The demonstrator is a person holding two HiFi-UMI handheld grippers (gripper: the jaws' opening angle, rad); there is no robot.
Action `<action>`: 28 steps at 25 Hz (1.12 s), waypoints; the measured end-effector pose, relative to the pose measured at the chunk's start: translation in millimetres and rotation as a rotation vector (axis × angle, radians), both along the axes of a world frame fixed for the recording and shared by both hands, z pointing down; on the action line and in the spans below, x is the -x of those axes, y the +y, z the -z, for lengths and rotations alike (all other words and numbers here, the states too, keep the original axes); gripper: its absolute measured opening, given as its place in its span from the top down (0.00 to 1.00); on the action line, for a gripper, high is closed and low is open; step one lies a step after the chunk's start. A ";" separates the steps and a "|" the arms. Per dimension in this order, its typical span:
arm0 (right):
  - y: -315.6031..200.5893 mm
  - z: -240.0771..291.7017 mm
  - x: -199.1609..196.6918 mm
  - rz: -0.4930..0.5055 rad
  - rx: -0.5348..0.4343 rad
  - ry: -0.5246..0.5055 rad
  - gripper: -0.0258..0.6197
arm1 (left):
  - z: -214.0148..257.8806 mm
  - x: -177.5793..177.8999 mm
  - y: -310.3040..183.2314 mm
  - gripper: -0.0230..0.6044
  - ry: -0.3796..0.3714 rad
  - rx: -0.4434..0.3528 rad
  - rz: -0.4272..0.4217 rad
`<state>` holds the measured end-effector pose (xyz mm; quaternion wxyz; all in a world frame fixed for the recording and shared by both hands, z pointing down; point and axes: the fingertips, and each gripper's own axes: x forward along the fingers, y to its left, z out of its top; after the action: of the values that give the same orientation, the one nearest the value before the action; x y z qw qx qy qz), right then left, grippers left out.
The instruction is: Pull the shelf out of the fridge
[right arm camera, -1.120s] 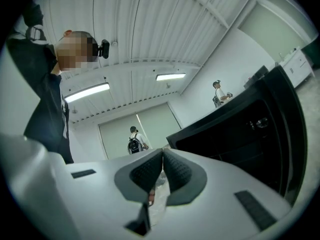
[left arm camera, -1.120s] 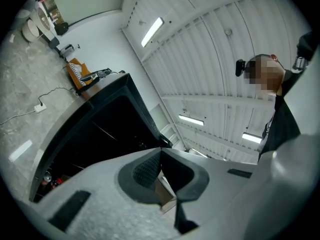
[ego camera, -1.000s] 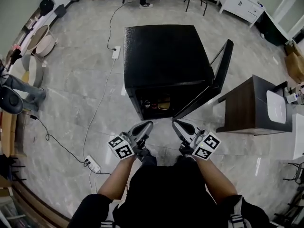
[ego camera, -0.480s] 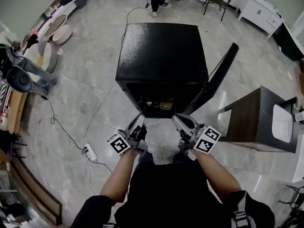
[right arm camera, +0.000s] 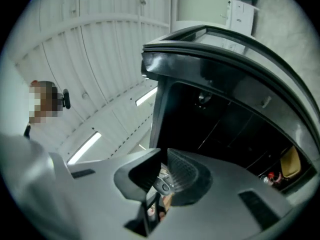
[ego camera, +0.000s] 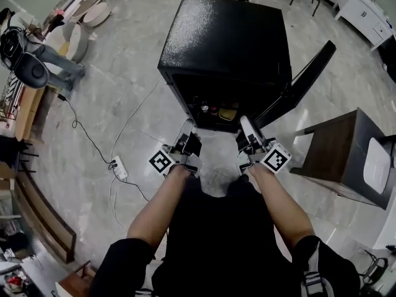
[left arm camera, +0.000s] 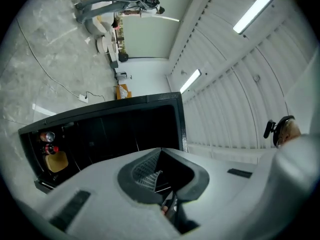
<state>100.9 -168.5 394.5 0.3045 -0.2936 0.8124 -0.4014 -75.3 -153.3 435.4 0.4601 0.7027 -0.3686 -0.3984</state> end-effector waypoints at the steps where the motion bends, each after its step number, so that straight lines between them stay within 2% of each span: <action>1: -4.7 -3.2 0.5 -0.012 0.011 -0.028 0.92 | -3.1 -0.5 -4.0 0.94 0.020 0.006 -0.003; 4: -13.4 -27.3 -3.6 -0.064 0.101 -0.113 0.92 | -19.1 -0.4 -11.7 0.94 0.085 0.049 0.013; 7: -20.9 -62.1 -13.8 -0.128 0.207 -0.174 0.91 | -34.7 -1.2 -23.0 0.94 0.096 0.073 0.028; 11: -30.5 -99.9 -21.0 -0.185 0.283 -0.193 0.83 | -64.5 -4.0 -35.1 0.94 0.103 0.128 0.028; 20: -48.8 -183.5 -37.3 -0.283 0.357 -0.121 0.81 | -125.6 -15.6 -59.4 0.94 0.069 0.208 -0.011; 23: -55.2 -201.1 -40.1 -0.313 0.370 -0.144 0.80 | -149.4 -12.9 -65.4 0.94 0.063 0.249 0.001; 28: -69.0 -215.7 -37.8 -0.345 0.366 -0.172 0.76 | -179.8 -4.8 -74.5 0.93 0.055 0.266 0.025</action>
<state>138.7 -237.5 610.2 0.3781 -0.4426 0.6352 -0.5075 -70.5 -227.8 615.3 0.5540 0.6196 -0.4143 -0.3709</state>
